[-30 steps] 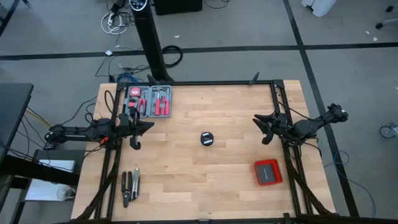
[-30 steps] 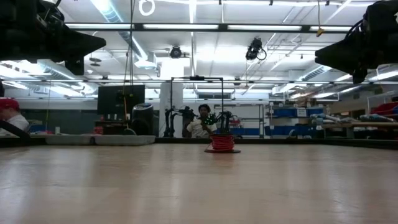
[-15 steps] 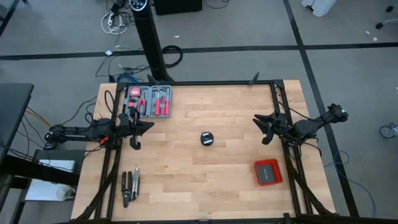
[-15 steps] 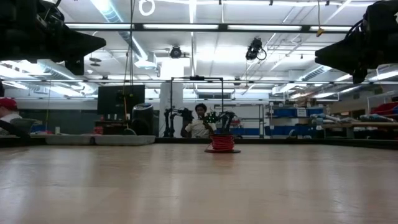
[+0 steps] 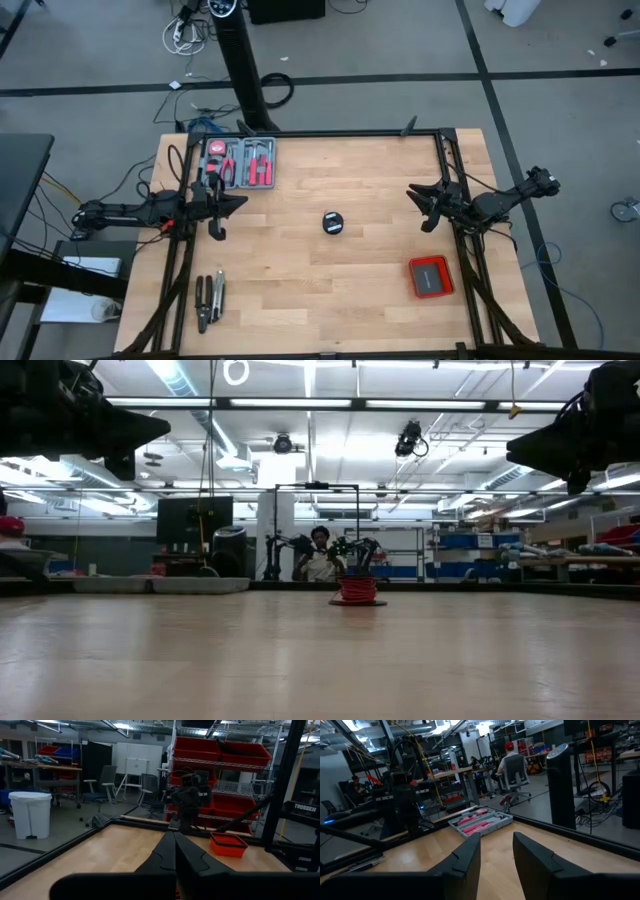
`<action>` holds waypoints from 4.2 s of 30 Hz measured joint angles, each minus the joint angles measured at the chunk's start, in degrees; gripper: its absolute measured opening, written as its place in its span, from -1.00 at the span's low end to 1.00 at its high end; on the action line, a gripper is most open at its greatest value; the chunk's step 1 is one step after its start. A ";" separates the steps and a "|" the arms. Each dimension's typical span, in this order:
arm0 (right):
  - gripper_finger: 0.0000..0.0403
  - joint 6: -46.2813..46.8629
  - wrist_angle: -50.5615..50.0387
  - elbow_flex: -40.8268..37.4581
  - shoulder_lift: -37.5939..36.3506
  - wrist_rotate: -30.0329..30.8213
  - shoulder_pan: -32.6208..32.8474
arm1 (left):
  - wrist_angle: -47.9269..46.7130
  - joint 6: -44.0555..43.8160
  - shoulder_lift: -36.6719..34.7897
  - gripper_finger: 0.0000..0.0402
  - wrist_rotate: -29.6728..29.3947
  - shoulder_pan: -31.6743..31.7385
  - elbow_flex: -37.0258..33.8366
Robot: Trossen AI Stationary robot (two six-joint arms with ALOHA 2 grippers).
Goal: Coil cords
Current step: Uncoil the red wire from the spool
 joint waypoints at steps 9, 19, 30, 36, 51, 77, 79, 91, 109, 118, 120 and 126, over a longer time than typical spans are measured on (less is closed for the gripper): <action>-0.43 -0.02 3.07 -0.01 0.01 0.91 0.00 | 1.28 -4.77 0.00 -1.00 -0.96 0.00 0.00; -0.43 -1.52 1.95 -0.01 0.01 1.55 -0.27 | 2.18 -3.65 0.00 -1.00 -3.67 0.00 -0.01; -0.43 -1.57 1.43 0.01 0.06 3.01 -9.26 | -2.76 -2.07 0.00 -1.00 -11.80 0.09 1.77; -0.43 -0.97 -0.39 2.02 2.55 -6.81 -17.65 | -2.79 -1.94 0.00 -1.00 -14.33 0.11 1.79; -0.43 -2.58 10.94 6.33 24.98 -33.62 -42.71 | -8.23 -1.85 8.93 -1.00 -21.57 0.11 9.36; -0.43 -10.72 23.16 21.40 65.34 -66.26 -59.06 | -8.10 -2.10 25.73 -1.00 -22.71 4.73 16.20; -0.43 -11.73 25.06 21.61 67.72 -67.88 -59.06 | -8.08 -1.69 25.80 -1.00 -22.57 5.45 16.20; -0.43 -11.50 37.61 24.46 81.43 -80.51 -64.89 | -6.26 0.71 31.83 -1.00 -23.96 12.76 16.22; -0.43 -15.42 28.43 36.31 92.34 -94.46 -66.14 | 0.66 -2.08 44.77 -1.00 -4.56 24.75 19.80; -0.43 -16.58 23.99 37.95 92.34 -94.83 -65.37 | -3.88 3.67 53.63 -1.00 2.74 27.73 27.60; -0.43 -17.28 22.01 37.95 92.34 -94.36 -64.31 | -3.89 4.05 55.22 -1.00 5.23 28.16 28.00; -0.43 -19.14 18.30 37.95 92.34 -90.80 -59.93 | -2.69 3.99 58.81 -1.00 11.23 28.22 28.04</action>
